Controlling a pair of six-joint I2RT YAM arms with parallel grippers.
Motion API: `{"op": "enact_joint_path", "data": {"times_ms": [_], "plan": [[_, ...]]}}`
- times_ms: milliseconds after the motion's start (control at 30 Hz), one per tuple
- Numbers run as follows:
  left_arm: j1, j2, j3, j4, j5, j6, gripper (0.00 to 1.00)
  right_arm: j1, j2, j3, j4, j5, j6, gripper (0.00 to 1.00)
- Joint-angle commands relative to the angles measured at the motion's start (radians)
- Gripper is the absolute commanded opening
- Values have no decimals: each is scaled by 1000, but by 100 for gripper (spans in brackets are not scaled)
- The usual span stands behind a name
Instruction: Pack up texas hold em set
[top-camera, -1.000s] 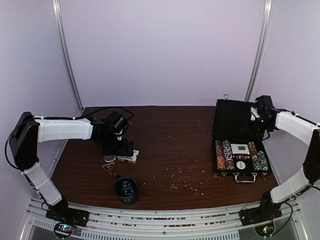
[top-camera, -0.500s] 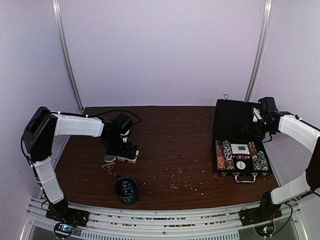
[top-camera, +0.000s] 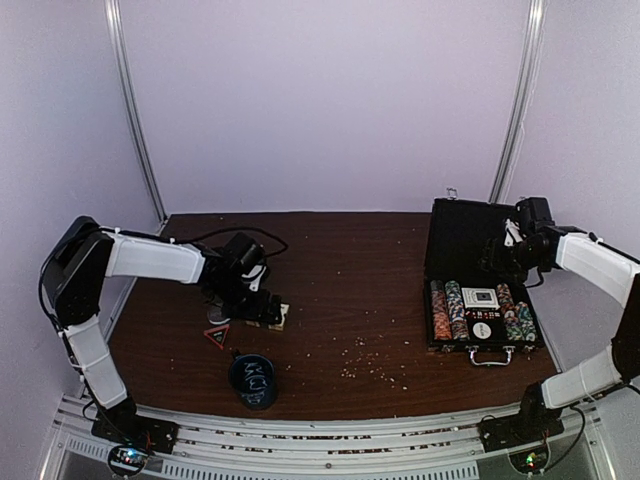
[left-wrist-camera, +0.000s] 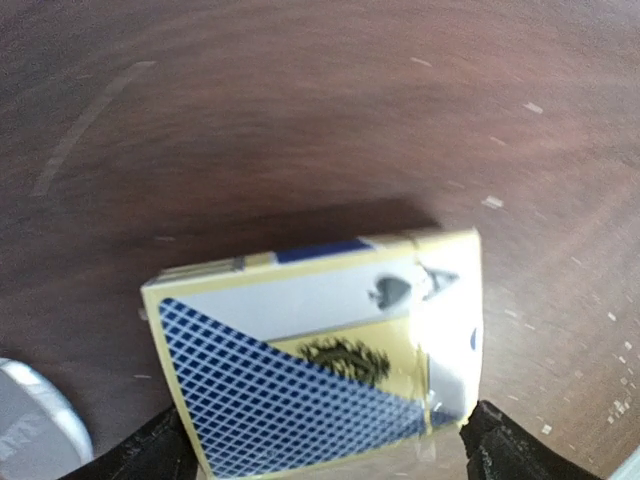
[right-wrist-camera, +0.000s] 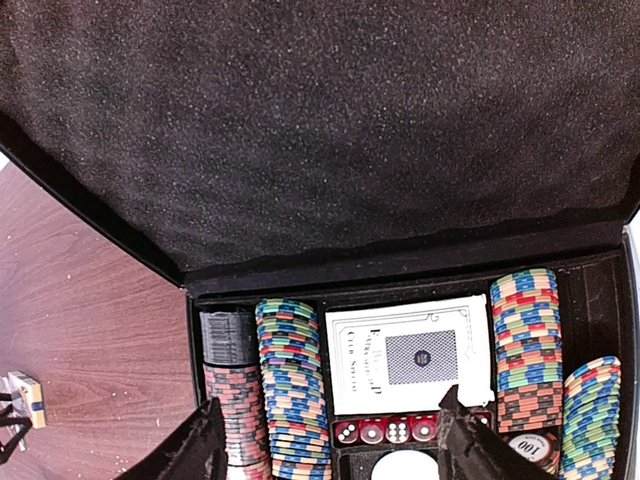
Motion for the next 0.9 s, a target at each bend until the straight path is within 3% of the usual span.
{"op": "enact_joint_path", "data": {"times_ms": [0,133,233,600,867], "plan": [[-78,-35,0,92,142,36,94,2,-29,-8,19,-8,17,70],[-147,10,28,112,247,39,92,2,-32,-16,25,-14,24,70],[-207,34,67,94,243,55,92,2,-31,-14,27,-18,27,70],[-226,-84,113,4,-133,94,94,2,-51,-31,30,-21,28,70],[-226,21,140,21,-158,139,97,2,-57,-30,40,-21,35,70]]}}
